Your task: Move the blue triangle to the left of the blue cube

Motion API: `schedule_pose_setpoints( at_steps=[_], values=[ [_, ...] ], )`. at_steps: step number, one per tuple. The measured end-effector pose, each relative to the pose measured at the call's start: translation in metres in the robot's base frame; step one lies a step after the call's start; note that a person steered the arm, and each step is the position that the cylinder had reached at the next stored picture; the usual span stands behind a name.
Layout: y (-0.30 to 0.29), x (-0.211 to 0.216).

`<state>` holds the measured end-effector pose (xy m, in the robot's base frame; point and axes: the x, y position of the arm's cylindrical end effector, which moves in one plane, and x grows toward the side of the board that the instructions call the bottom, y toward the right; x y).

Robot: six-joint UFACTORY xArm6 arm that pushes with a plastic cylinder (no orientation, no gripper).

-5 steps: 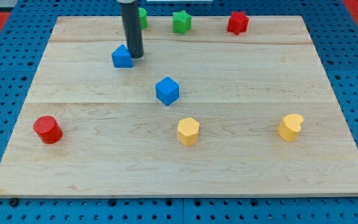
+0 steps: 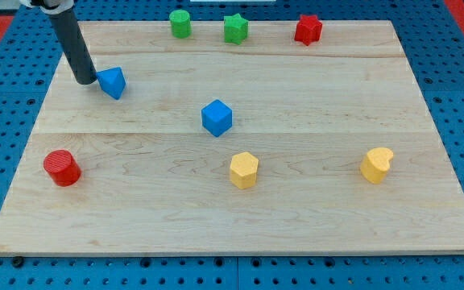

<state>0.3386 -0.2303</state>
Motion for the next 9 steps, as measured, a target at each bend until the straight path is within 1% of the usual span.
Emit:
schedule_pose_setpoints(
  at_steps=[2, 4, 5, 6, 7, 9],
  values=[
    [-0.019, 0.0],
    [-0.052, 0.005],
    [-0.052, 0.005],
    [-0.027, -0.011],
    [-0.004, -0.012],
    [0.028, 0.011]
  ],
)
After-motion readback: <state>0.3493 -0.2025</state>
